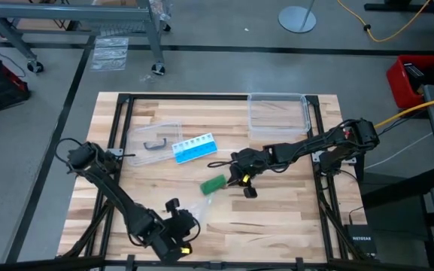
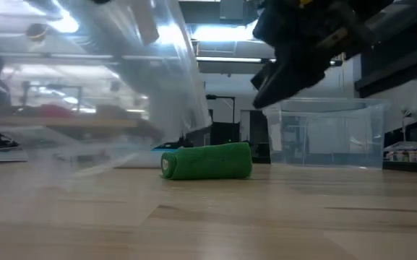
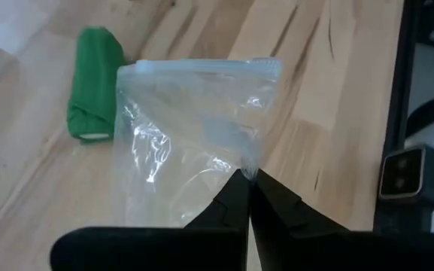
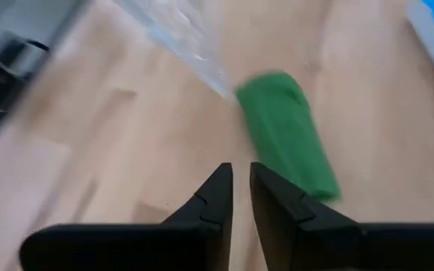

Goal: Roll bandage
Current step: Open the transparent zip bag

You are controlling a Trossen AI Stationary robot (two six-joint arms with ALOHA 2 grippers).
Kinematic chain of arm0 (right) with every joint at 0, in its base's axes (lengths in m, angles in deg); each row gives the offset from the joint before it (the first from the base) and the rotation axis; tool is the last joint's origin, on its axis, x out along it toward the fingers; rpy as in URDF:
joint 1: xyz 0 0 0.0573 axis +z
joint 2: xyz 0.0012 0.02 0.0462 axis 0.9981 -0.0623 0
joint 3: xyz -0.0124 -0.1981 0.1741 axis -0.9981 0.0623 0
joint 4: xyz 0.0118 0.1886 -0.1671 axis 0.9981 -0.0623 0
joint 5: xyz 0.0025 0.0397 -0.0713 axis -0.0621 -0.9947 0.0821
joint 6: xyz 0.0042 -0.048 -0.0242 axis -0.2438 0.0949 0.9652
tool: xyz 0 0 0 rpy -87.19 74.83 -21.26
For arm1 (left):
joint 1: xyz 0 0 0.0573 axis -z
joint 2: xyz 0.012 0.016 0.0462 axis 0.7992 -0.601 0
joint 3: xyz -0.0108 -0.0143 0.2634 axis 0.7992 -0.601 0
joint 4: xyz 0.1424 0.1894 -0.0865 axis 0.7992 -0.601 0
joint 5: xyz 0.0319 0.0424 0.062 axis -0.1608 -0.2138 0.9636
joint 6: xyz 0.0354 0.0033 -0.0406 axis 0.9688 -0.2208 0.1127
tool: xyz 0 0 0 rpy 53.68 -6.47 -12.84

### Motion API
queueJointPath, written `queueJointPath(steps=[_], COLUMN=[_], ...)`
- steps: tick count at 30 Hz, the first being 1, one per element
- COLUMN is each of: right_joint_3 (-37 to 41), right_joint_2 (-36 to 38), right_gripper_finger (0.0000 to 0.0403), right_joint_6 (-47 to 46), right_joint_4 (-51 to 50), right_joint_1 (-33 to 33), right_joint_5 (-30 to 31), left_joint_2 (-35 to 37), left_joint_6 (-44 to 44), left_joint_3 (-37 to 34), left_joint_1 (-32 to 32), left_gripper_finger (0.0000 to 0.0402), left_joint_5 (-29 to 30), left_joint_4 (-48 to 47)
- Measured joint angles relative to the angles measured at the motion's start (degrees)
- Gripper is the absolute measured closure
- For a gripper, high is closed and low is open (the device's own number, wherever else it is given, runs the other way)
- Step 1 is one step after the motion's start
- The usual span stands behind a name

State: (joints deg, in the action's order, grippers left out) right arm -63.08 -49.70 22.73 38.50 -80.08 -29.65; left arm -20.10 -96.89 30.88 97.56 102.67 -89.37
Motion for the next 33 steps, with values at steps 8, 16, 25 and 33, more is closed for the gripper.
queueJointPath(steps=[8,16,25,33], right_joint_3=[0.0,0.0,0.0,0.0], right_joint_2=[0.0,0.0,0.0,0.0], right_gripper_finger=[0.0349,0.0349,0.0349,0.0349], right_joint_6=[0.3,0.2,0.4,-0.1], right_joint_4=[6.5,8.7,16.9,21.2], right_joint_1=[0.1,0.9,5.5,6.1], right_joint_5=[-6.9,-9.0,-4.6,2.6], left_joint_2=[0.2,0.2,0.2,0.2], left_joint_6=[-3.4,-4.1,-0.8,1.7], left_joint_3=[0.0,0.0,0.0,0.1], left_joint_1=[2.5,5.3,9.9,12.7], left_gripper_finger=[0.0401,0.0401,0.0401,0.0401], left_joint_5=[3.0,7.5,20.9,26.4], left_joint_4=[0.2,1.2,7.0,11.9])
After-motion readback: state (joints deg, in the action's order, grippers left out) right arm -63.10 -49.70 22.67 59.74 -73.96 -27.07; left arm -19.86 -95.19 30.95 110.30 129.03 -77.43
